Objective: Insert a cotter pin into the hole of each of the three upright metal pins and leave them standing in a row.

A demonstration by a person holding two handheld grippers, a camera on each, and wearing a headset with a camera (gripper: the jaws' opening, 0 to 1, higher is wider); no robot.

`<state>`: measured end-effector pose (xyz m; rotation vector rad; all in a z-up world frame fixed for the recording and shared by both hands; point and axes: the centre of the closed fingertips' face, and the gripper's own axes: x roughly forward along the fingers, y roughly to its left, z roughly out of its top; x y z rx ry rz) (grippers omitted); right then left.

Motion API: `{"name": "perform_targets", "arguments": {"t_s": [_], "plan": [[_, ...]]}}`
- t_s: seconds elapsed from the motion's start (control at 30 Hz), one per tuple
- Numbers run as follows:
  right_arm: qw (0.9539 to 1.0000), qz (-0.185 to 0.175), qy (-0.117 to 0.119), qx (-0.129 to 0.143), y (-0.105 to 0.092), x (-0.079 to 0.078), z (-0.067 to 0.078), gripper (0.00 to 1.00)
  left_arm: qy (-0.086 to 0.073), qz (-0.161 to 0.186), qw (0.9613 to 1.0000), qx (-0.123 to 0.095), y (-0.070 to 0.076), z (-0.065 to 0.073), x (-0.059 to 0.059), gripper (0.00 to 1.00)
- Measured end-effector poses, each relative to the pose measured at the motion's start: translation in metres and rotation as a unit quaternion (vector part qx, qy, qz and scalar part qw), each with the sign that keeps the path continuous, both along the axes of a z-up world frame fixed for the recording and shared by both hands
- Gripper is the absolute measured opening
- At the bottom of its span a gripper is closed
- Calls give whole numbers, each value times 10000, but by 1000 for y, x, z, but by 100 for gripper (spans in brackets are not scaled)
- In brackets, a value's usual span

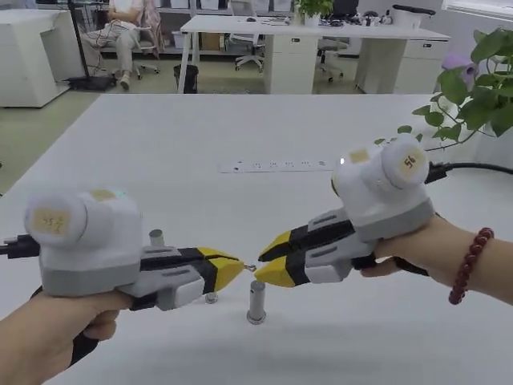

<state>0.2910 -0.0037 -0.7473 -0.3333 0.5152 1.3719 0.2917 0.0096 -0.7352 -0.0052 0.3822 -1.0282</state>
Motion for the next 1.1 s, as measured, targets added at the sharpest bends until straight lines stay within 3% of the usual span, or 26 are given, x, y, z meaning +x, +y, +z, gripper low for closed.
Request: {"name": "perform_targets", "arguments": {"t_s": [0.23, 0.67, 1.1], "plan": [[9994, 251, 193, 117, -2, -14, -2, 17, -146, -315, 9992, 189, -5, -5, -11, 0], [9968, 618, 383, 335, -1, -31, -2, 16, -256, -827, 9962, 131, -15, -3, -26, 0], [9950, 780, 481, 394, 0, -36, -7, 14, -256, -948, 9951, -73, -17, 2, -29, 0]]}}
